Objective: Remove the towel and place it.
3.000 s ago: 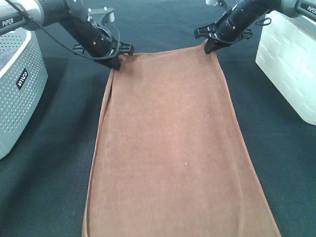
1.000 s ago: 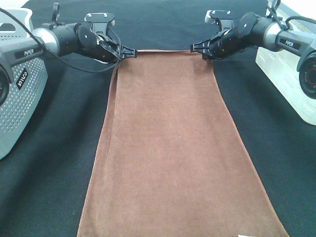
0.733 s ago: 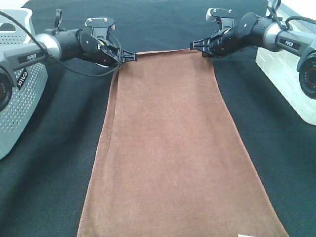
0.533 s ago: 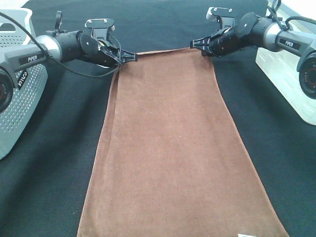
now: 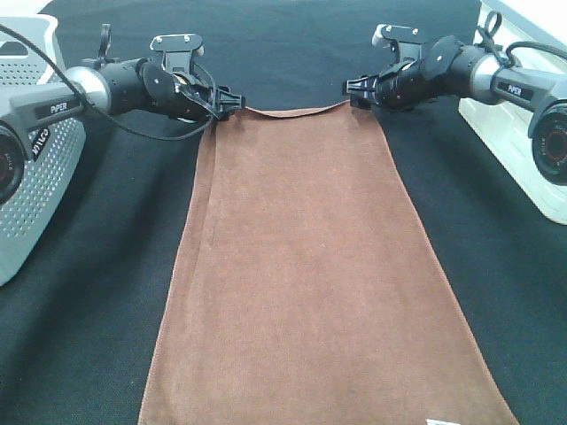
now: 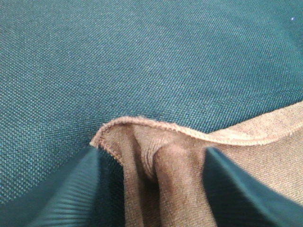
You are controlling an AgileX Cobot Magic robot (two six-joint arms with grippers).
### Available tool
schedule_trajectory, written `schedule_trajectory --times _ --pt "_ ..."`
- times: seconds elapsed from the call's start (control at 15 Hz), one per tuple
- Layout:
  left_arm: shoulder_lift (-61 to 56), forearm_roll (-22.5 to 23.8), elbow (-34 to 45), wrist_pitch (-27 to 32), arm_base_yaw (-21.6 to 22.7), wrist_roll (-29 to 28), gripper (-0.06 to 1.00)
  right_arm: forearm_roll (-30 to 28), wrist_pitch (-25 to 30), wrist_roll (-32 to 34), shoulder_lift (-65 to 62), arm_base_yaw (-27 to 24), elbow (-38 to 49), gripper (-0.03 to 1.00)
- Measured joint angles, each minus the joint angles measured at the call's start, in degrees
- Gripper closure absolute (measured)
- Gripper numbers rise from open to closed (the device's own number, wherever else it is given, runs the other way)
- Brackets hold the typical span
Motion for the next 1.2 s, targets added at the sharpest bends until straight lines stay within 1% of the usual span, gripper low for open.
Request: schedule_trajectory --times 0.07,0.27,0.47,0.6,0.73,0.93,1.0,1.07,1.2 --pt "0.0 0.1 0.0 -0.1 0.0 0.0 0.3 0.1 0.9 0.0 0.0 -0.5 0.0 0.38" --pt "-0.6 0.0 0.0 0.7 0.0 0.0 0.3 0.3 6.1 0.0 -1.3 -1.4 0.0 0.38" --pt "-3.2 -0.1 -1.0 4.8 0.0 0.0 0.26 0.9 10.4 0.0 -6.3 -1.4 0.0 0.38" --pt "-4.9 -0.2 -2.4 9.1 0.0 -0.5 0.23 1.0 14.2 0.0 -10.1 -1.4 0.0 0.38" --pt "-7.0 0.1 -3.4 16.6 0.0 -1.6 0.23 0.3 21.3 0.0 -12.8 -1.4 0.0 0.38" --pt "-10.5 1.6 -3.7 30.8 0.2 -3.6 0.23 -1.6 35.3 0.0 -16.6 -1.4 0.0 0.38" --pt "-11.7 1.9 -3.7 34.4 0.2 -4.0 0.23 -1.8 39.1 0.3 -17.6 -1.4 0.0 0.38" --pt "-12.4 2.2 -3.7 36.2 0.2 -4.1 0.23 -1.9 41.4 0.7 -18.4 -1.4 0.0 0.38" --pt "-12.2 3.0 -3.7 36.5 0.3 -4.3 0.23 -2.0 46.0 1.9 -19.4 -1.4 0.0 0.38"
